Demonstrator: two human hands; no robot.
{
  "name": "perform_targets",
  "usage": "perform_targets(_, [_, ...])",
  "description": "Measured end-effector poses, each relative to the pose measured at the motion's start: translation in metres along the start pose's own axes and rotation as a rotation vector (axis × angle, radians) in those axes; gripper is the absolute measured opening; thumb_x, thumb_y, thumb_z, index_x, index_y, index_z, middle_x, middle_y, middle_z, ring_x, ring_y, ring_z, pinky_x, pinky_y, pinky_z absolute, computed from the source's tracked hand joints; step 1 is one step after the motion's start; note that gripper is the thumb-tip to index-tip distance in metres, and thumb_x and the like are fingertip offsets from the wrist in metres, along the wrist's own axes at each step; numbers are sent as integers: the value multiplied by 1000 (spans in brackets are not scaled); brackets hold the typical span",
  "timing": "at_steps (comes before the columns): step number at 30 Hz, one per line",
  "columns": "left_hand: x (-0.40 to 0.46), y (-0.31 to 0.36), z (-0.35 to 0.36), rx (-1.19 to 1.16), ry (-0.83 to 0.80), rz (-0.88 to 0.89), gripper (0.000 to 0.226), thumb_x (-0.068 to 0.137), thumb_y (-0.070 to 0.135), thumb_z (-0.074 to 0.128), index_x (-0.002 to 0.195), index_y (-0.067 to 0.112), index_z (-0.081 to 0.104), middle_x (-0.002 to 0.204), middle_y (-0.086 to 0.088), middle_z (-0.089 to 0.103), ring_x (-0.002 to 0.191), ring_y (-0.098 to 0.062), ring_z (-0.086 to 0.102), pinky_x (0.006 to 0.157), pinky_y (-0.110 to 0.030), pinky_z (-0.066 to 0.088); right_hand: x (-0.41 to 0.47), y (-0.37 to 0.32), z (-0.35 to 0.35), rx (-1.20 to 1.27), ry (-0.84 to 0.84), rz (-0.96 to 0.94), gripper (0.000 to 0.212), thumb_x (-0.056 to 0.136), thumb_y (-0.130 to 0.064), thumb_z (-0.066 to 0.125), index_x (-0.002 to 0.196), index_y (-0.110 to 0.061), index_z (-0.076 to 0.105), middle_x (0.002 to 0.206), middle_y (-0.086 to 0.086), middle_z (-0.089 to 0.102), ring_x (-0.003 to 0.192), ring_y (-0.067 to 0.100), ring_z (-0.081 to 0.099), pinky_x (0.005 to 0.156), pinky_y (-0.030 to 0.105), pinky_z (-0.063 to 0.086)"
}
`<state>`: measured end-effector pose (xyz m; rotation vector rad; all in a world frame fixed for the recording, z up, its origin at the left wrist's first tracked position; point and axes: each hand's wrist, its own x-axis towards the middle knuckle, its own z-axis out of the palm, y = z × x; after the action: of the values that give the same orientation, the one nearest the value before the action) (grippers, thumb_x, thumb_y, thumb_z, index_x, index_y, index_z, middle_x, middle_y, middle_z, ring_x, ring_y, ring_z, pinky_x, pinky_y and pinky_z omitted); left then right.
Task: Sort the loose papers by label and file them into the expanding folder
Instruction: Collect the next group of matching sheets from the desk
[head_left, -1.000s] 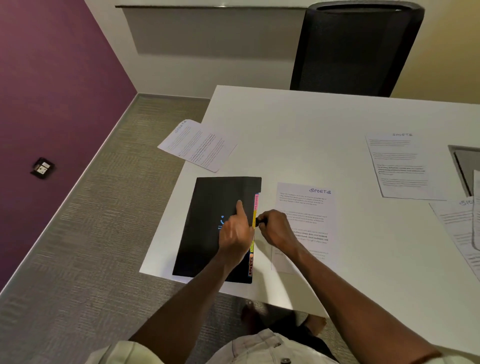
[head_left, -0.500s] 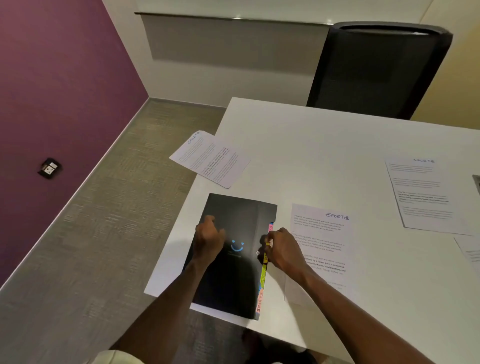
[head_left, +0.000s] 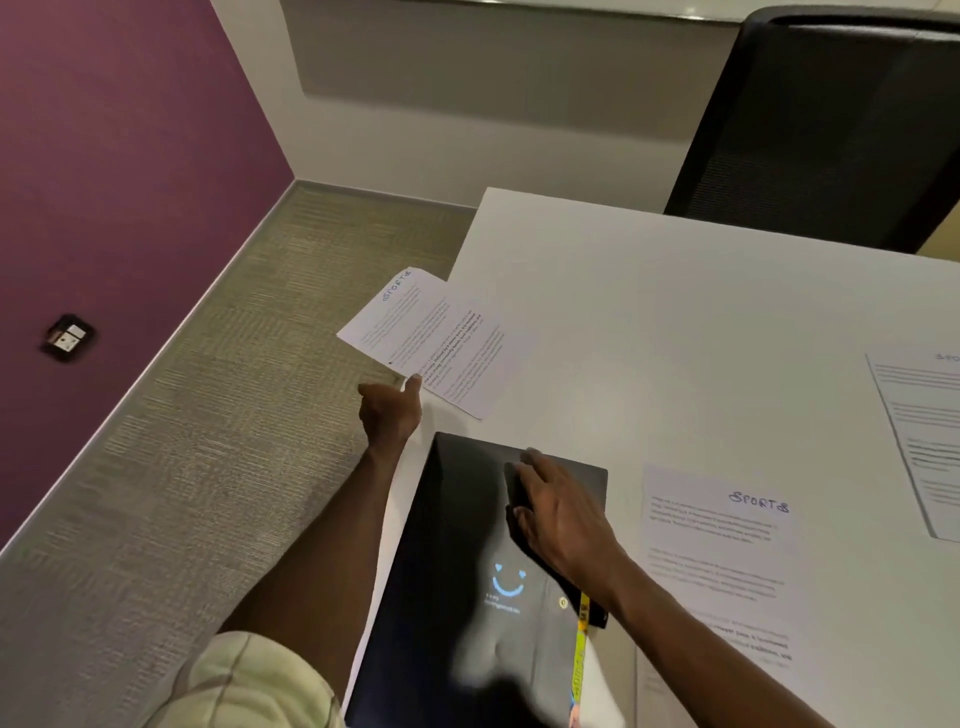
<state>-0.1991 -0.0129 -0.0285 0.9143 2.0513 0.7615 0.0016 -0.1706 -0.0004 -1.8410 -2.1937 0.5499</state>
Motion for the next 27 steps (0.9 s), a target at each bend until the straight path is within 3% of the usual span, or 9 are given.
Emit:
perform_targets(2, [20, -1, 8, -64, -1, -74, 79, 90, 44, 67, 137, -9, 33, 134, -24, 53, 123, -38, 55, 98, -44, 50, 6, 0, 13, 19, -1, 11, 37, 80, -20, 58, 115, -11, 60, 123, 12, 58, 110, 33, 58, 87, 44, 52])
perform_targets(5, [48, -4, 18, -92, 15, -90, 72, 87, 50, 69, 127, -7, 52, 125, -19, 63, 112, -32, 63, 92, -41, 54, 2, 2, 26, 79, 37, -4, 29, 84, -19, 55, 112, -12, 59, 124, 10, 55, 110, 31, 56, 88, 39, 50])
perform_targets(8, [61, 0, 23, -183, -5, -65, 44, 89, 28, 73, 119, -3, 64, 117, -11, 68, 109, -27, 65, 85, -29, 50, -11, 7, 28, 123, 121, -15, 32, 89, -17, 56, 121, -12, 59, 127, 6, 56, 112, 23, 58, 91, 30, 52])
perform_targets(11, [66, 7, 25, -176, 54, -5, 27, 91, 17, 70, 109, -3, 69, 113, -13, 71, 103, -26, 68, 78, -27, 48, -22, 14, 20, 151, 168, 45, 35, 90, -19, 53, 124, -15, 59, 129, 3, 57, 112, 19, 59, 87, 27, 53])
perform_targets(16, [41, 28, 24, -192, 211, 210, 22, 92, 16, 64, 81, -2, 70, 80, -9, 68, 71, -15, 58, 63, -19, 39, -23, 27, 1, 229, 185, 90, 38, 90, -27, 38, 118, -15, 61, 122, -1, 59, 109, 16, 59, 90, 28, 50])
perform_targets(20, [-6, 52, 16, -259, 259, 496, 24, 92, 16, 66, 72, 3, 66, 69, -2, 62, 56, 6, 50, 57, -7, 38, -24, 37, -24, 304, 263, 98, 21, 95, -21, 45, 105, -13, 63, 103, -1, 61, 95, 16, 58, 81, 32, 48])
perform_targets(23, [-50, 64, 7, -261, 263, 679, 24, 93, 17, 67, 77, -1, 69, 75, -2, 68, 64, 9, 59, 60, -3, 41, -32, 49, -42, 338, 287, 207, 15, 94, -17, 52, 103, -14, 63, 101, 0, 64, 93, 17, 60, 80, 33, 49])
perform_targets(27, [-112, 69, 2, -239, 159, 828, 23, 96, 19, 65, 92, -3, 73, 92, -7, 74, 79, -12, 68, 65, -10, 49, -46, 74, -61, 430, 284, 317, 38, 92, -24, 59, 129, -17, 53, 126, -4, 60, 108, 12, 58, 93, 38, 51])
